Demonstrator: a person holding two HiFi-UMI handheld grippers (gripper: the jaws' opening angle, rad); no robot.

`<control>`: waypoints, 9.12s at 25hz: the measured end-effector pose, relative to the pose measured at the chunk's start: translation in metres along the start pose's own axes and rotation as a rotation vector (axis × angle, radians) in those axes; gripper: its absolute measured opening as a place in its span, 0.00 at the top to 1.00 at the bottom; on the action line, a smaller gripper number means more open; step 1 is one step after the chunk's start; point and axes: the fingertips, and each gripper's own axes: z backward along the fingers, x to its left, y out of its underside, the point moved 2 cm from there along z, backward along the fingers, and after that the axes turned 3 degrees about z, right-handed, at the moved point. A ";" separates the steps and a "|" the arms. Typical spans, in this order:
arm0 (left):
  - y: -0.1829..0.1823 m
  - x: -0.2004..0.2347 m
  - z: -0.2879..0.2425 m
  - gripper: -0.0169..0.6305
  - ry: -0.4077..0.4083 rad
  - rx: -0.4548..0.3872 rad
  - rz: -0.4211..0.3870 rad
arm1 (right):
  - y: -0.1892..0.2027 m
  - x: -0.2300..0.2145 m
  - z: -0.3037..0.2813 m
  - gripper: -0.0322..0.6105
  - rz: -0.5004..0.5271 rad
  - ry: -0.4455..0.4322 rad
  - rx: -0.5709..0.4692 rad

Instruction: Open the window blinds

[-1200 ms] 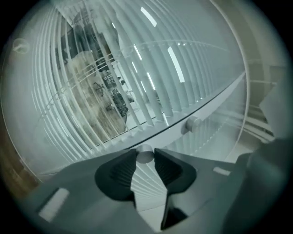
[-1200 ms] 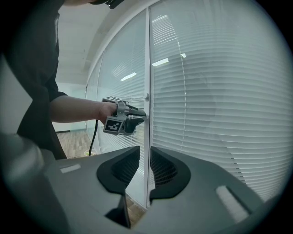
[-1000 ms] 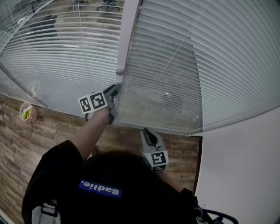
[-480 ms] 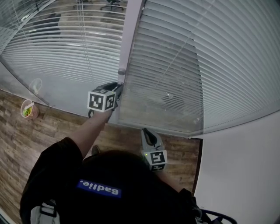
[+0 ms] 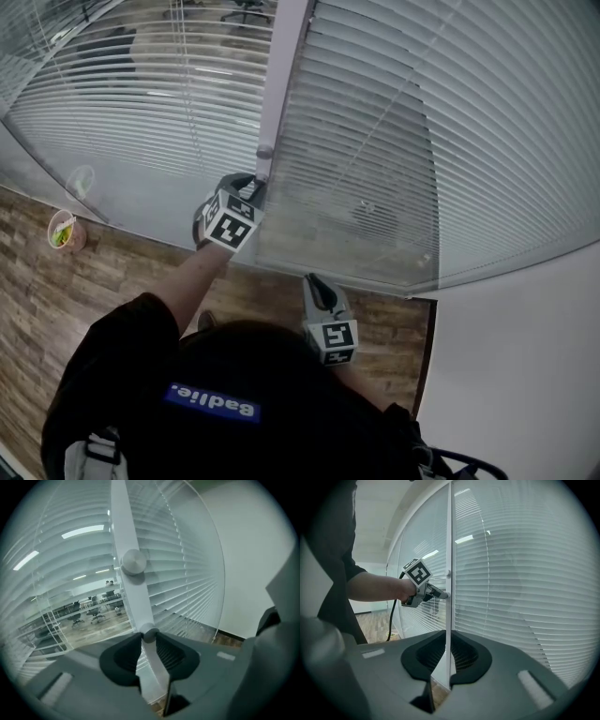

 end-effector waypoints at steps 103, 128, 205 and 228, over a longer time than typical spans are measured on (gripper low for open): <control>0.006 0.000 -0.003 0.78 0.137 -0.054 0.249 | 0.007 0.002 -0.013 0.82 -0.006 -0.032 0.049; -0.003 0.012 0.003 0.78 0.306 -0.126 0.841 | 0.011 0.001 -0.014 0.84 -0.004 -0.037 0.068; 0.007 0.011 0.002 0.78 0.451 -0.290 1.298 | 0.023 0.002 -0.012 0.79 -0.023 -0.039 0.137; -0.003 0.000 0.002 0.78 0.091 0.139 0.199 | 0.023 0.006 -0.016 0.86 -0.028 -0.043 0.136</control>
